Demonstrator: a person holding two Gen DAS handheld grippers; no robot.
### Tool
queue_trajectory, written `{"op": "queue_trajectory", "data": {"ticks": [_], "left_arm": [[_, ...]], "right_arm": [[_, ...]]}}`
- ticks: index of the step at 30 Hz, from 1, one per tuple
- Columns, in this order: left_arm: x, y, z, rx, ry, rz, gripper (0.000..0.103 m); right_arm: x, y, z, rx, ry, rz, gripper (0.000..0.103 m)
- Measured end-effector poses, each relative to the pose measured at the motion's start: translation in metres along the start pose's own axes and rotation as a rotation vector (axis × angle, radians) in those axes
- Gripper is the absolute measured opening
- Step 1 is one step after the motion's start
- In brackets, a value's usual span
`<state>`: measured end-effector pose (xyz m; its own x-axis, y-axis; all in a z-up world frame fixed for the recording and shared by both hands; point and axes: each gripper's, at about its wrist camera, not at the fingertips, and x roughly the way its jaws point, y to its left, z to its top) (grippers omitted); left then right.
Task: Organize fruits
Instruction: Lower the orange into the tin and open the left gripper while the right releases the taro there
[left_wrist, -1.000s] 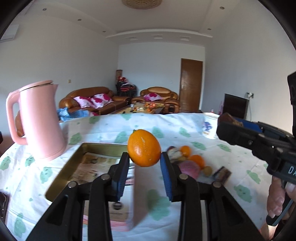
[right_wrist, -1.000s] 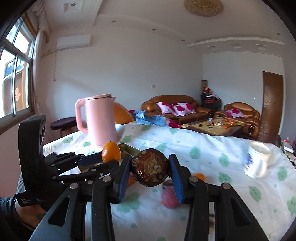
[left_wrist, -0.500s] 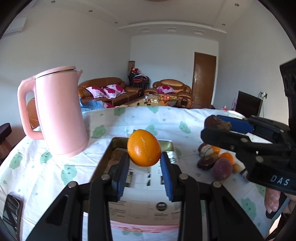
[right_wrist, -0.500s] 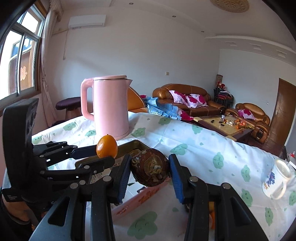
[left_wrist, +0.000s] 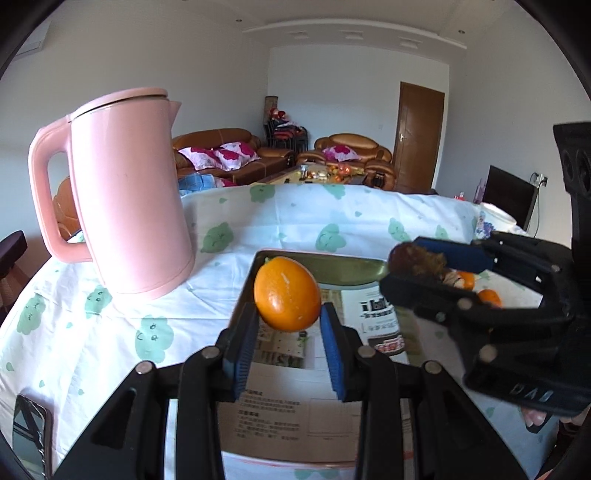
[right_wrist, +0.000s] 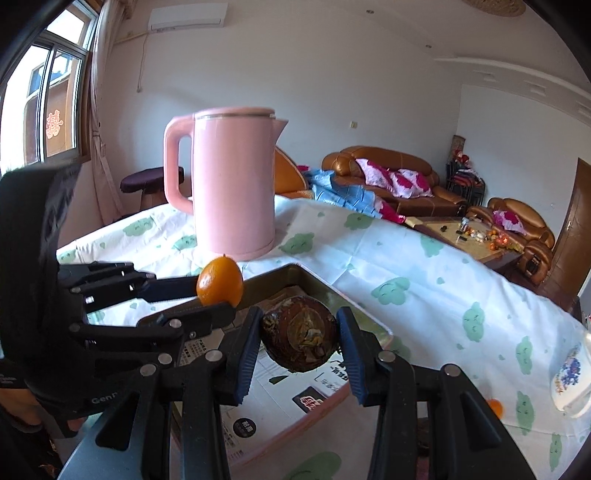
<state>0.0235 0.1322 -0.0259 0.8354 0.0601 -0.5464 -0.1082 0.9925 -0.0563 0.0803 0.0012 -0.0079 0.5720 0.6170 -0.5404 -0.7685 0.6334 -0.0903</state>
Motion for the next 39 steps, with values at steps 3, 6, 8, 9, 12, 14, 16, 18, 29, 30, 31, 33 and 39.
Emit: {"op": "queue_trajectory", "data": {"ticks": [3,6,8,9,12,14,16,18,29,30,31,33,39], "left_arm": [[0.007,0.003,0.001,0.015,0.018,0.012,0.035],[0.013,0.005,0.0,0.023,0.034,0.021,0.035],[0.017,0.006,0.0,0.026,0.045,0.028,0.035],[0.018,0.007,0.0,0.024,0.049,0.03,0.035],[0.023,0.008,-0.001,0.034,0.059,0.042,0.035],[0.025,0.01,-0.002,0.034,0.067,0.043,0.035],[0.027,0.011,-0.004,0.033,0.074,0.047,0.035],[0.027,0.012,-0.005,0.037,0.074,0.049,0.035],[0.035,0.011,-0.009,0.048,0.097,0.048,0.036],[0.035,0.011,-0.009,0.048,0.097,0.049,0.036],[0.035,0.011,-0.009,0.049,0.098,0.05,0.036],[0.034,0.01,-0.009,0.054,0.097,0.057,0.036],[0.032,0.008,-0.01,0.062,0.09,0.075,0.037]], "right_arm": [[0.01,0.001,-0.003,0.007,0.015,0.013,0.043],[0.016,0.003,-0.006,0.012,0.027,0.021,0.043],[0.021,0.003,-0.007,0.019,0.035,0.026,0.043],[0.022,0.003,-0.007,0.022,0.038,0.031,0.043],[0.028,0.005,-0.007,0.021,0.047,0.034,0.043],[0.031,0.005,-0.008,0.023,0.053,0.037,0.043],[0.034,0.006,-0.008,0.022,0.061,0.039,0.043],[0.036,0.006,-0.009,0.027,0.065,0.041,0.043],[0.043,0.003,-0.013,0.045,0.082,0.061,0.044],[0.043,0.002,-0.013,0.048,0.082,0.063,0.044],[0.043,0.002,-0.014,0.051,0.084,0.066,0.044],[0.043,0.001,-0.015,0.059,0.089,0.076,0.044],[0.042,0.001,-0.016,0.066,0.094,0.073,0.044]]}}
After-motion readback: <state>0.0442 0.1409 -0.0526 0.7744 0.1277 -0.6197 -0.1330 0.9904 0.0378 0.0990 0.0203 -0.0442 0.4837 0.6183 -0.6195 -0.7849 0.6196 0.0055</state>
